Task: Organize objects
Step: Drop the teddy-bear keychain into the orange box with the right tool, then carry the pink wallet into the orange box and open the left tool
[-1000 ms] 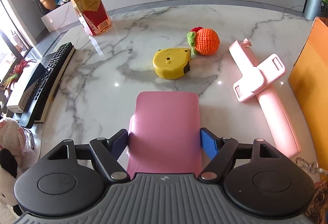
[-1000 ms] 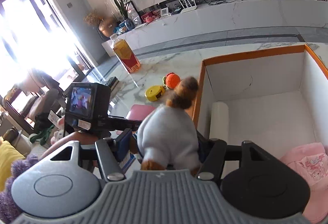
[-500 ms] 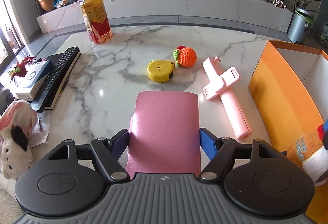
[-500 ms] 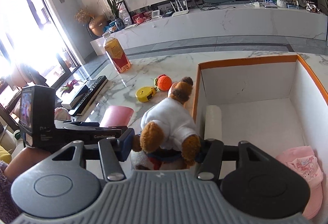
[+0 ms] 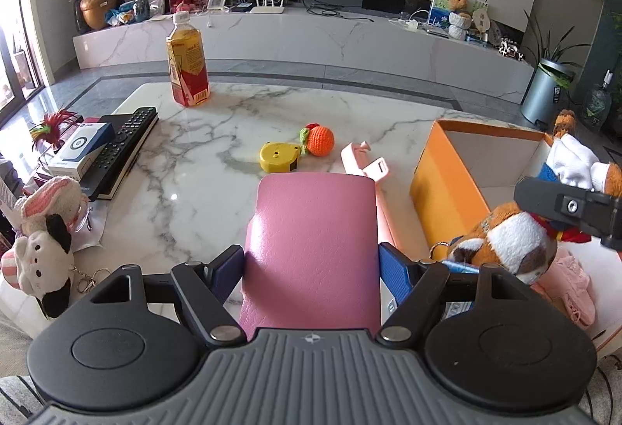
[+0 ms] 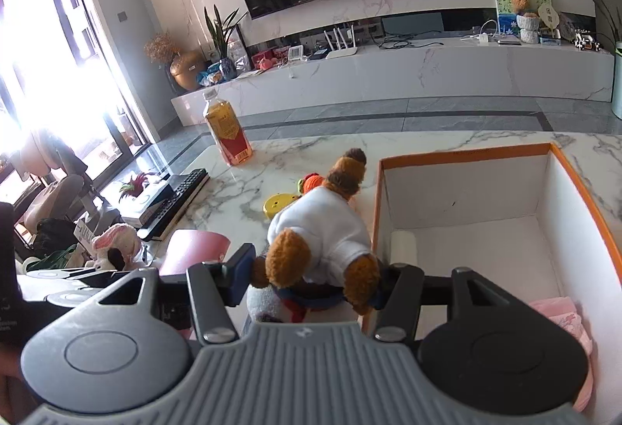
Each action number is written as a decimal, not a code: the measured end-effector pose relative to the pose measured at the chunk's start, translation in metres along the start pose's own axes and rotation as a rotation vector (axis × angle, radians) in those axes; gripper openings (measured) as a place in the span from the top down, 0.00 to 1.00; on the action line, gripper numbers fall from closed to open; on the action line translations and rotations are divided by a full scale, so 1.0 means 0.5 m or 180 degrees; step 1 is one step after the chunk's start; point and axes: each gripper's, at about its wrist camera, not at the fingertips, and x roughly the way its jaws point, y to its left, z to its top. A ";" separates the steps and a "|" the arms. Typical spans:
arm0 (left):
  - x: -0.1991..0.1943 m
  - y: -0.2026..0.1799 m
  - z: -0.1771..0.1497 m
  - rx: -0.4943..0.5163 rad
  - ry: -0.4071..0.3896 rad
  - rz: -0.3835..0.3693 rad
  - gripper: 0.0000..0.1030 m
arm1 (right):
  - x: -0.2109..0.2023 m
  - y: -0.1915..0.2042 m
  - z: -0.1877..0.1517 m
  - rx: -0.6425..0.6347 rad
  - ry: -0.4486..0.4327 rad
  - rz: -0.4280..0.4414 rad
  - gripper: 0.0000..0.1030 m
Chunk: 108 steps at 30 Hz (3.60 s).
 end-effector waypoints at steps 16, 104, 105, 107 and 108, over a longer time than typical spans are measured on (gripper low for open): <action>0.002 -0.008 -0.008 0.0084 -0.0011 -0.0112 0.15 | -0.039 -0.136 0.066 -0.0357 0.0431 -0.0729 0.44; 0.160 -0.362 0.030 -0.0250 0.0377 -0.0990 0.17 | -0.003 -0.291 -0.013 -0.0334 0.0777 -0.1243 0.80; 0.167 -0.367 0.029 -0.0269 0.0355 -0.0950 0.17 | 0.001 -0.291 -0.014 -0.0333 0.0795 -0.1262 0.79; 0.171 -0.386 0.027 -0.0172 0.0228 -0.0757 0.17 | 0.005 -0.294 -0.016 -0.0327 0.0821 -0.1297 0.81; 0.176 -0.394 0.027 -0.0133 0.0209 -0.0689 0.17 | 0.004 -0.296 -0.017 -0.0310 0.0824 -0.1268 0.81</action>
